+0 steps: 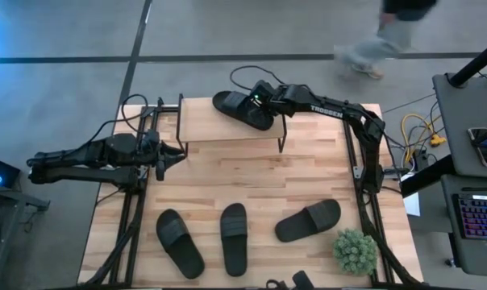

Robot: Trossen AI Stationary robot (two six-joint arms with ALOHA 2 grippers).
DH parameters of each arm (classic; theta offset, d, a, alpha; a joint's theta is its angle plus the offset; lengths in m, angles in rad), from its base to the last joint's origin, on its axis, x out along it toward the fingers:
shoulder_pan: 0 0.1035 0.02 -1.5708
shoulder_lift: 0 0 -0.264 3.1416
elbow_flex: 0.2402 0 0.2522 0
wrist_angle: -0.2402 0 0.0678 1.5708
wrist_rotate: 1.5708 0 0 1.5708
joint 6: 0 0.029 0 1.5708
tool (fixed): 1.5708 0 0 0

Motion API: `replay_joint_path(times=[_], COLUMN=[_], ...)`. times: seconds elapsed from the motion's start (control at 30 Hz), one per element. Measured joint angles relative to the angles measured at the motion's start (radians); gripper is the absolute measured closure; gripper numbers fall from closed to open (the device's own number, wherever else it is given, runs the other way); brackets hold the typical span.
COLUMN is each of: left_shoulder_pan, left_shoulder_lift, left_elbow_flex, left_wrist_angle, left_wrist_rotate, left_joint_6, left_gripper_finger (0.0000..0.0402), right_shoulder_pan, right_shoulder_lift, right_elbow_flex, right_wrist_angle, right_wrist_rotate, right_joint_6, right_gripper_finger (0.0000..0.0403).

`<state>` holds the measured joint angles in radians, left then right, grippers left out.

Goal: Pick and place slides into the shelf
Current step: Put the top small black slide on the shelf

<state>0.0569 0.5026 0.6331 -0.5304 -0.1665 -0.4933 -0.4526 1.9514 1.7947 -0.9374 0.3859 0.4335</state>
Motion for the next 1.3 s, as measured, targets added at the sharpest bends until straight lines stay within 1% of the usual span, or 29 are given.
replay_joint_path(times=[0.1,0.3,0.43,0.57,0.67,0.77,0.97,1.03,1.13,1.3], left_shoulder_pan=[0.0,0.0,0.0,0.0,0.0,0.0,0.0,0.0,0.0,0.0], left_shoulder_lift=[-0.001,-0.001,0.003,0.006,0.008,0.009,0.013,0.013,0.013,0.013], left_elbow_flex=[0.0,0.0,0.0,0.0,0.0,0.0,0.0,0.0,0.0,0.0], left_wrist_angle=[0.0,0.0,0.0,0.0,0.0,0.0,-0.001,0.0,-0.001,0.0], left_wrist_rotate=[0.0,-0.012,-0.031,-0.032,-0.034,-0.034,-0.033,-0.033,-0.033,-0.033], left_joint_6=[0.0,0.0,0.003,0.003,0.003,0.003,0.002,0.002,0.002,0.002], left_gripper_finger=[0.0288,0.0288,0.0288,0.0288,0.0288,0.0288,0.0288,0.0288,0.0288,0.0288], right_shoulder_pan=[0.001,0.009,0.04,0.066,0.085,0.094,0.098,0.091,0.07,0.044], right_shoulder_lift=[0.0,-0.001,-0.001,-0.001,0.0,0.0,-0.017,-0.019,-0.019,-0.019], right_elbow_flex=[0.0,0.001,0.001,0.0,0.0,0.0,0.008,0.02,0.027,0.027], right_wrist_angle=[-0.002,-0.014,-0.01,0.007,0.011,0.013,-0.005,-0.015,-0.048,-0.086], right_wrist_rotate=[-0.016,-0.198,-0.237,-0.317,-0.309,-0.262,-0.054,-0.026,-0.059,-0.198], right_joint_6=[-0.028,-0.041,-0.046,-0.074,-0.071,-0.068,-0.076,-0.093,-0.094,-0.082], right_gripper_finger=[0.039,0.039,0.039,0.039,0.039,0.039,0.039,0.039,0.039,0.039])
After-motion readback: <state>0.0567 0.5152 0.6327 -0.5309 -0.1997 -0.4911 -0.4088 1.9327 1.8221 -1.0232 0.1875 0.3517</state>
